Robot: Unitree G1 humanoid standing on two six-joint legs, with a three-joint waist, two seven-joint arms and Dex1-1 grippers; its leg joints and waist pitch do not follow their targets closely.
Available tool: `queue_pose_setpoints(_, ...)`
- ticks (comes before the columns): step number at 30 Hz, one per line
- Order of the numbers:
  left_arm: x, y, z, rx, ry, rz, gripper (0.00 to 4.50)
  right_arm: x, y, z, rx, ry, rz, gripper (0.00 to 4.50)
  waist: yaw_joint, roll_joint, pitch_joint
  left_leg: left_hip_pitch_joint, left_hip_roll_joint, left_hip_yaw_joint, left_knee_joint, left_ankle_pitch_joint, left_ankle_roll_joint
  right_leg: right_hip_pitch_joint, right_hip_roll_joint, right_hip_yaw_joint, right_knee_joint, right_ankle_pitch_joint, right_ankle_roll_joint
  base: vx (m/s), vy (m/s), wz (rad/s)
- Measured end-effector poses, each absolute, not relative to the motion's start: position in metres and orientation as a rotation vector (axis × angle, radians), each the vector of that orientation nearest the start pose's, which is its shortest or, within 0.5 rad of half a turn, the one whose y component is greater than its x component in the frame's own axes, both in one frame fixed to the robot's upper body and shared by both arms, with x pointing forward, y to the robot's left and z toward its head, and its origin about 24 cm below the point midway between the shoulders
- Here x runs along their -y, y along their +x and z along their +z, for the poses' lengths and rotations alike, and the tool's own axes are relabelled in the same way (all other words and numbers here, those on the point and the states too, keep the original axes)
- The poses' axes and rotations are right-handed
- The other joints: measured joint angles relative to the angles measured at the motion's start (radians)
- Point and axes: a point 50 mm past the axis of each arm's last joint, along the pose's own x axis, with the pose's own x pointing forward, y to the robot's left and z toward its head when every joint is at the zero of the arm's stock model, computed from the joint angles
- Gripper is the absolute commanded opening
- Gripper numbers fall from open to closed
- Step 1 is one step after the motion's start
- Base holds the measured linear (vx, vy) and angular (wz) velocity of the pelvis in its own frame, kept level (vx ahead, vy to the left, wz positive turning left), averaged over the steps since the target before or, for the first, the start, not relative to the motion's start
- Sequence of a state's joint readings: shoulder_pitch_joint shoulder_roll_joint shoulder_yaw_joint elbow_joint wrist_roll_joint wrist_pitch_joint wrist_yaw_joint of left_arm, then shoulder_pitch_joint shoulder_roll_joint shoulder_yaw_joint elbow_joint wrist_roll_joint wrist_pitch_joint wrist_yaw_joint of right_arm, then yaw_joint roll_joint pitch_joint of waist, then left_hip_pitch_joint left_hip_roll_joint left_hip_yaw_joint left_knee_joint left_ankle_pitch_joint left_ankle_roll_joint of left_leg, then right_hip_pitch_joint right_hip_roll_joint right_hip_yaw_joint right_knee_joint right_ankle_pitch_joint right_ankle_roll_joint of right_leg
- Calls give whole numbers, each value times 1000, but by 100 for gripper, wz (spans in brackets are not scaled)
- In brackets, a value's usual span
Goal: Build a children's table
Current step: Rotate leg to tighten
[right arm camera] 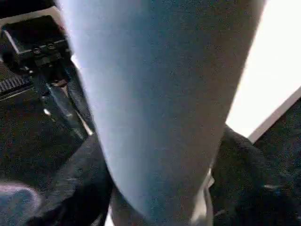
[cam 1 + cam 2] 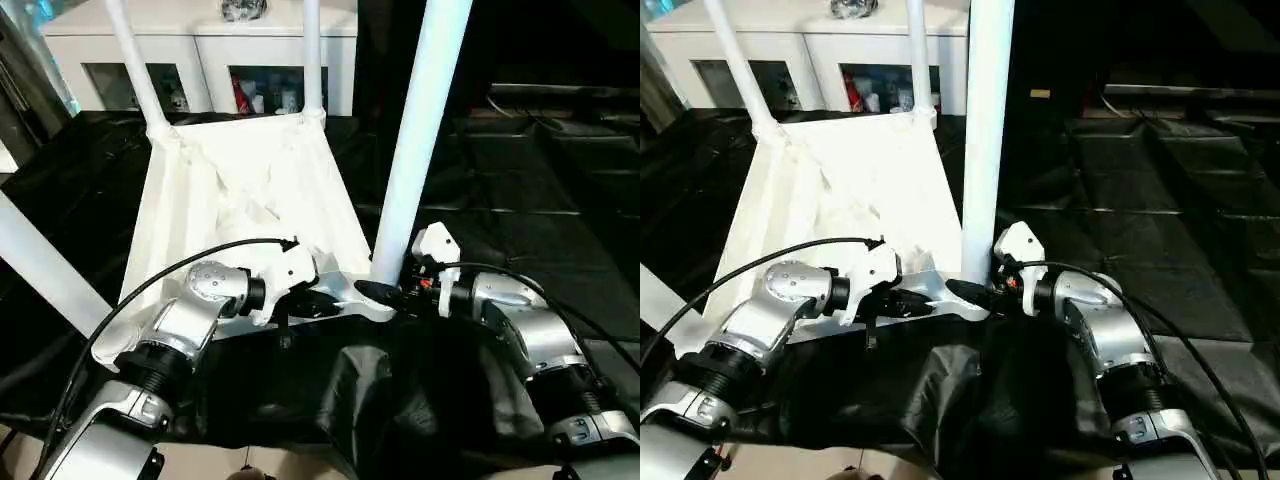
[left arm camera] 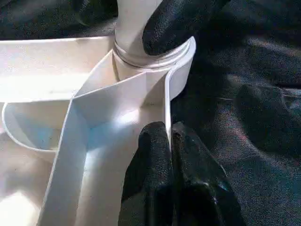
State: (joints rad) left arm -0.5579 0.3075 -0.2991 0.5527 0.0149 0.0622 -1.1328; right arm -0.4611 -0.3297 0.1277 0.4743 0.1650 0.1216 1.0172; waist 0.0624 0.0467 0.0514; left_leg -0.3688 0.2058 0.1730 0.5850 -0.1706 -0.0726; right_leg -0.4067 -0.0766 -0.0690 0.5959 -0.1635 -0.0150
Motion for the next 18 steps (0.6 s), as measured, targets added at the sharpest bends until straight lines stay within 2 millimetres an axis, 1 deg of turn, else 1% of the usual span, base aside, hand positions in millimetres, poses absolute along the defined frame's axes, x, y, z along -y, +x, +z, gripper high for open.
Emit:
queue_pose_setpoints(2, -111, 311, 47, -362, 385, -1333, 0, 146, 311, 53, -258, -123, 1083, 228, 0, 0, 0, 0, 0, 0, 0, 0, 0, 0, 0, 0, 0, 0, 0, 0, 0, 0)
queue_pose_setpoints(4, -111, 311, 47, -361, 386, -1333, 0, 146, 310, 54, -252, -137, 1091, 223, 0, 0, 0, 0, 0, 0, 0, 0, 0, 0, 0, 0, 0, 0, 0, 0, 0, 0)
queue_pose_setpoints(6, -111, 311, 47, -361, 387, -1331, 0, 145, 310, 54, -250, -140, 1091, 204, 0, 0, 0, 0, 0, 0, 0, 0, 0, 0, 0, 0, 0, 0, 0, 0, 0, 0)
queue_pose_setpoints(8, -111, 311, 47, -360, 388, -1324, 0, 145, 311, 53, -251, -144, 1083, 201, -1, 0, 0, 0, 0, 0, 0, 0, 0, 0, 0, 0, 0, 0, 0, 0, 0, 0)
queue_pose_setpoints(10, -110, 313, 46, -359, 383, -1285, 0, 141, 314, 51, -252, -142, 1034, 198, -3, 0, 0, 1, 0, 0, 1, 0, 0, 1, 0, 0, 1, 0, 0, 0, 0, 0)
queue_pose_setpoints(13, -103, 322, 45, -359, 366, -1184, 0, 132, 326, 48, -245, -122, 862, 197, -17, -1, 0, 3, 0, 0, 2, 0, 0, 1, 0, 0, 1, -2, 4, 0, 0, 0)
queue_pose_setpoints(14, -100, 326, 45, -361, 360, -1143, 0, 129, 331, 46, -243, -101, 786, 197, -23, -1, 0, 3, 0, 0, 2, 0, 0, 1, 0, 1, 1, -2, 4, 0, 0, 0)
queue_pose_setpoints(15, -93, 330, 44, -360, 357, -1094, 0, 124, 336, 44, -242, -75, 675, 197, -29, -1, 0, 3, 0, 0, 3, 0, 0, 1, 0, 1, 0, -1, 4, 0, 0, 0)
queue_pose_setpoints(18, -82, 336, 44, -360, 351, -1015, 0, 117, 344, 43, -244, -49, 509, 197, -31, 0, -1, 4, -1, 0, 2, 0, 0, 1, 0, 1, 0, -2, 4, 0, 0, 0)
